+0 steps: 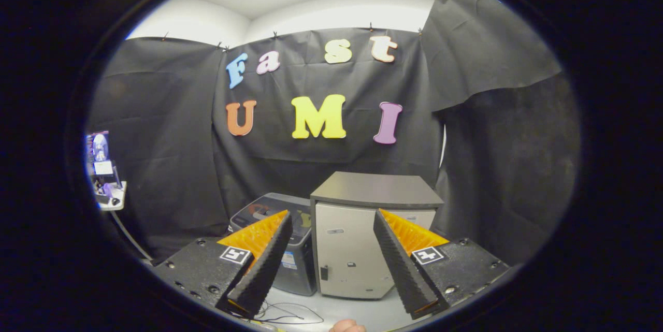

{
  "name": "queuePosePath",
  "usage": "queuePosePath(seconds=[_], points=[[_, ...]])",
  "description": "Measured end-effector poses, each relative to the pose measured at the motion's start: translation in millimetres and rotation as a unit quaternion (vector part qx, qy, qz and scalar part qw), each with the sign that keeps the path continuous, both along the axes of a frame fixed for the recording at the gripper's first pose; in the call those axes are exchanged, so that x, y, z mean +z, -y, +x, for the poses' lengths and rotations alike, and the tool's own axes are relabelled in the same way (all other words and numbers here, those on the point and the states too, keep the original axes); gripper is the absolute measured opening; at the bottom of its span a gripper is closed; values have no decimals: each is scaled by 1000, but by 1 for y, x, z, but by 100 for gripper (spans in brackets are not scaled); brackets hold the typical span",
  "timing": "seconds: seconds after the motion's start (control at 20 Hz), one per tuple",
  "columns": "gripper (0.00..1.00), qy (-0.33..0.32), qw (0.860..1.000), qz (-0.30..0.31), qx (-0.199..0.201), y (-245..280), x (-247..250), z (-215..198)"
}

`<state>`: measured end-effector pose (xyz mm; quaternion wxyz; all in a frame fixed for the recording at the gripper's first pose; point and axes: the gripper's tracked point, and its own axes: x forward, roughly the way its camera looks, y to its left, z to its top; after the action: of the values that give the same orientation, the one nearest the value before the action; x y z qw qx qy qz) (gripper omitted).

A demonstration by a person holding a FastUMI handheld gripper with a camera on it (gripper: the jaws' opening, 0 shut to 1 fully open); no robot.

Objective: Put the clothes into the washing machine and then close the washing machine lid.

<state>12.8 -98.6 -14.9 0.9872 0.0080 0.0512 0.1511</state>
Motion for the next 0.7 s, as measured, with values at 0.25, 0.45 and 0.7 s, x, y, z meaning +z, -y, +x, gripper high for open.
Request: queuePosePath(seconds=[0.25,0.45,0.7], points=[[98,-5,1000,2,-1,-13,-9,-5],[98,0,1000,-6,12,-33,-11,-14],[98,5,999,-16,35,-49,-6,-18]])
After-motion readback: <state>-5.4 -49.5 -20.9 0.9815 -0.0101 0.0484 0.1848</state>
